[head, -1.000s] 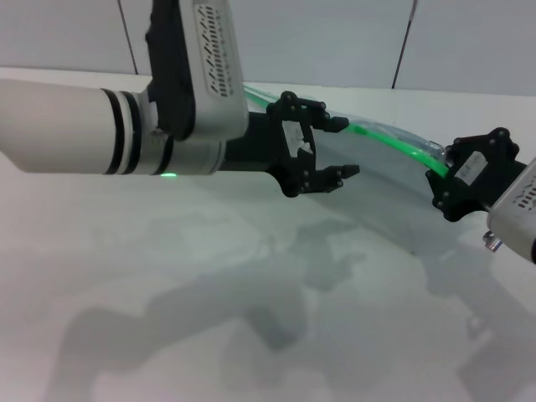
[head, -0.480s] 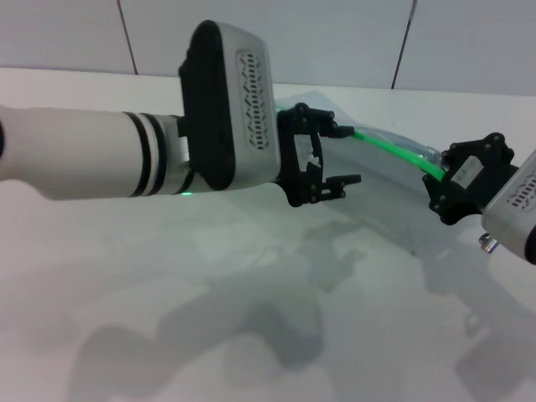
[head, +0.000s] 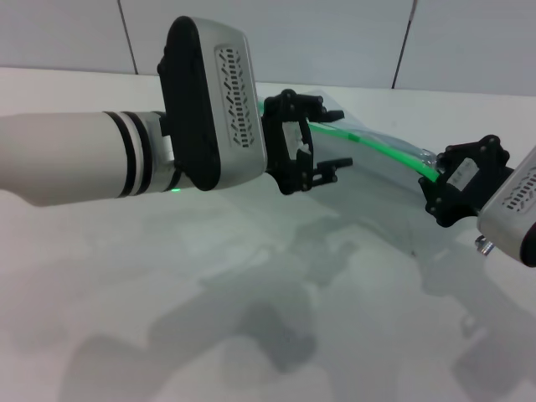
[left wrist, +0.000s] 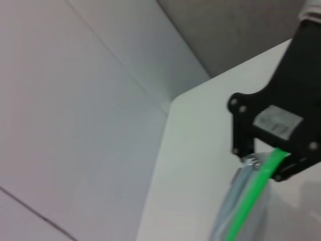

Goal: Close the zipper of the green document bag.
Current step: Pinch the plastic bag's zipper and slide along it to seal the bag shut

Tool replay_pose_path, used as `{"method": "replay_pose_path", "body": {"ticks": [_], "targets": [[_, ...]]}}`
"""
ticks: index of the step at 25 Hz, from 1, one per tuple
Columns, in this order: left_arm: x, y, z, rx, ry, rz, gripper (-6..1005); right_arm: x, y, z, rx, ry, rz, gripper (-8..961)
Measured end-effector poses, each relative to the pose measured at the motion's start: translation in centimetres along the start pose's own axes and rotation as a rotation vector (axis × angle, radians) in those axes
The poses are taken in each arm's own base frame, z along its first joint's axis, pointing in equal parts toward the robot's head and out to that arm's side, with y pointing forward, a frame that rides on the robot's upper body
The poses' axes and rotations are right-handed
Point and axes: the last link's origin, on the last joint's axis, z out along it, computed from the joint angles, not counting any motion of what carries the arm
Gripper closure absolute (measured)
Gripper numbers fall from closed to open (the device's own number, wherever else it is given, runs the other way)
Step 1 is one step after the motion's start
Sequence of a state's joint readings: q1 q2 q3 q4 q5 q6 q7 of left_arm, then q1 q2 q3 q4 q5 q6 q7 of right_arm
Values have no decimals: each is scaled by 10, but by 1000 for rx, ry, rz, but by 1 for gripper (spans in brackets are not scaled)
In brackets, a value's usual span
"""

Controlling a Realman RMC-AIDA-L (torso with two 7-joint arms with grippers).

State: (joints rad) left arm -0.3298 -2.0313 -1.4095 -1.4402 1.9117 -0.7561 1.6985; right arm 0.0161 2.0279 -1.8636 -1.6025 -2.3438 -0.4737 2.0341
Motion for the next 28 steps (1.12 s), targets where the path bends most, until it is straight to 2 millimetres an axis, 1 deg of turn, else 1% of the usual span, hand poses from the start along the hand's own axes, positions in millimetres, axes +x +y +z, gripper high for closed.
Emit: {"method": "replay_pose_path", "body": {"ticks": [5,9,13,19,25,28], "targets": [[-5,-1,-1,43,12,18,461,-2,0,0,2,-7,-3,898],[-11,-1,-2,51,30,-5,470,-6,1,0,-1,-16,-10,895],[-15,2,-1,47,33,11,479,-6,2,-1,-2,-18,-15,893],[-14,5,0,38,39,5,491,-7,2,0,-2,-19,-18,889],[-19,6,-2,41,29,-8,504,-8,2,0,-3,-21,-20,885],[-21,5,-2,45,24,-13,558,-8,2,0,-4,-22,-21,883]]}}
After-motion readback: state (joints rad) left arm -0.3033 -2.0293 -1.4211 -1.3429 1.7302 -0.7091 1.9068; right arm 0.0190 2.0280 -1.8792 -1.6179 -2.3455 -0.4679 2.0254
